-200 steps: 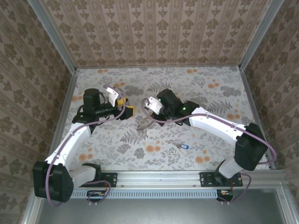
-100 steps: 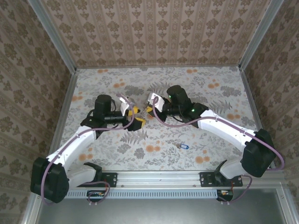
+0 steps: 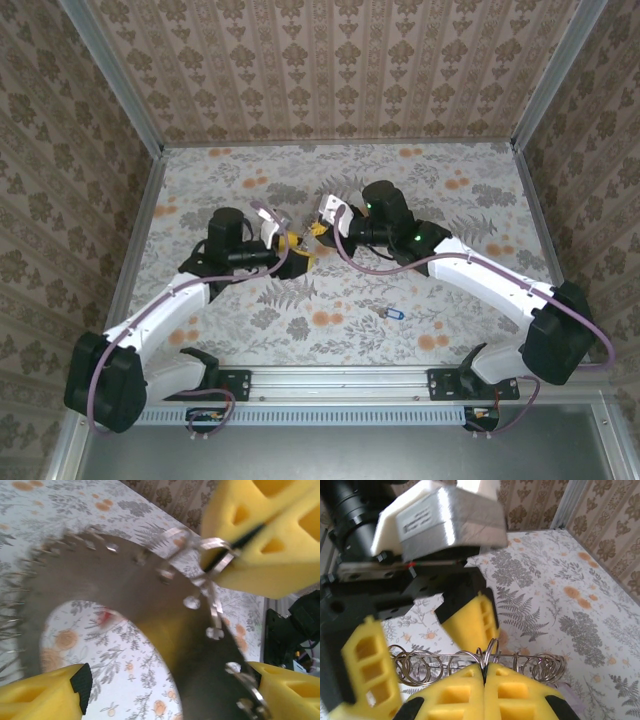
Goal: Put the keys on the keyring
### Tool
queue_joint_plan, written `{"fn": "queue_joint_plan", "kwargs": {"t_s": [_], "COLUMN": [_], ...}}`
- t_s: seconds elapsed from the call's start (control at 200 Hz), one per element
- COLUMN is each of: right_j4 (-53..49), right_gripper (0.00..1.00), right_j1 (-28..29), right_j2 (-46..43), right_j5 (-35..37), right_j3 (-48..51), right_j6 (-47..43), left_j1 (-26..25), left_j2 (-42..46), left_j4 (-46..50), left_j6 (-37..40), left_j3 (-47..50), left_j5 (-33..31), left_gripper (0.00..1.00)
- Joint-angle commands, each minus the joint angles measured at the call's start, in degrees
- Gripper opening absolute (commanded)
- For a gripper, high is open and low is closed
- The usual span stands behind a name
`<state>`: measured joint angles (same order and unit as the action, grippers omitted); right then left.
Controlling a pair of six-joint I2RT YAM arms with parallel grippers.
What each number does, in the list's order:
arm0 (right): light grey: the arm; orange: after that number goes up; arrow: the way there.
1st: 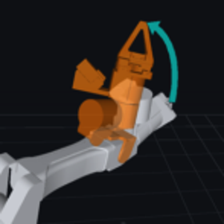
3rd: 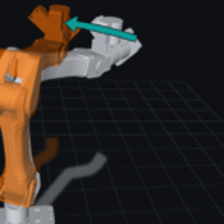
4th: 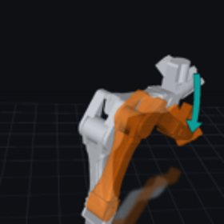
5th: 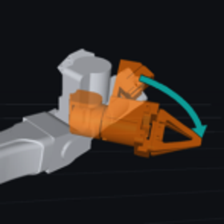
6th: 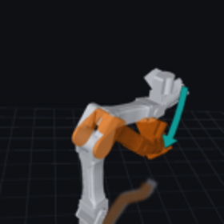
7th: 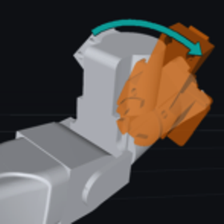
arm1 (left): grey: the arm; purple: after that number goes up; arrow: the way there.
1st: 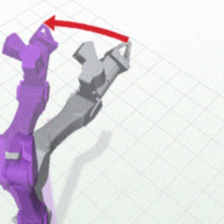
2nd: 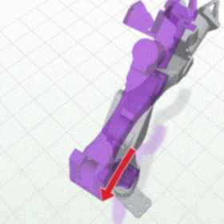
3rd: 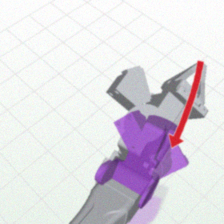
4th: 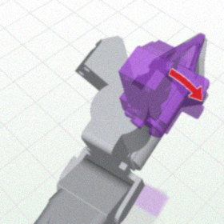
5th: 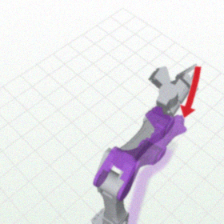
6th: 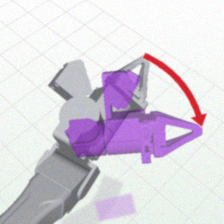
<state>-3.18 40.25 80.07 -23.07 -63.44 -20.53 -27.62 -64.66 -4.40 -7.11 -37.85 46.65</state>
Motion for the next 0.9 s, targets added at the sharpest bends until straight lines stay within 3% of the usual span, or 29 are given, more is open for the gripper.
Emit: {"fn": "queue_joint_plan", "kwargs": {"t_s": [0.0,0.24,0.53,0.895], "right_j4": [4.42,4.97,4.85,8.76], "right_gripper": [0.0,0.0,0.0,0.0], "right_j1": [1.09,1.8,2.11,3.24], "right_j2": [-1.02,-0.8,1.22,2.13], "right_j5": [2.23,3.54,3.09,6.28], "right_j3": [0.64,0.92,1.79,2.54], "right_j6": [1.58,1.4,0.45,2.52], "left_j1": [-2.31,-3.01,-3.06,-3.06], "left_j2": [-0.29,2.43,6.02,6.57], "left_j4": [-2.62,-2.64,-1.65,1.21], "left_j6": [-1.85,-2.38,-0.29,0.87], "left_j3": [0.63,1.98,2.8,1.6], "left_j5": [-0.28,-5.45,-8.07,-8.51], "left_gripper": [0.78,0.61,0.31,0.19]}}
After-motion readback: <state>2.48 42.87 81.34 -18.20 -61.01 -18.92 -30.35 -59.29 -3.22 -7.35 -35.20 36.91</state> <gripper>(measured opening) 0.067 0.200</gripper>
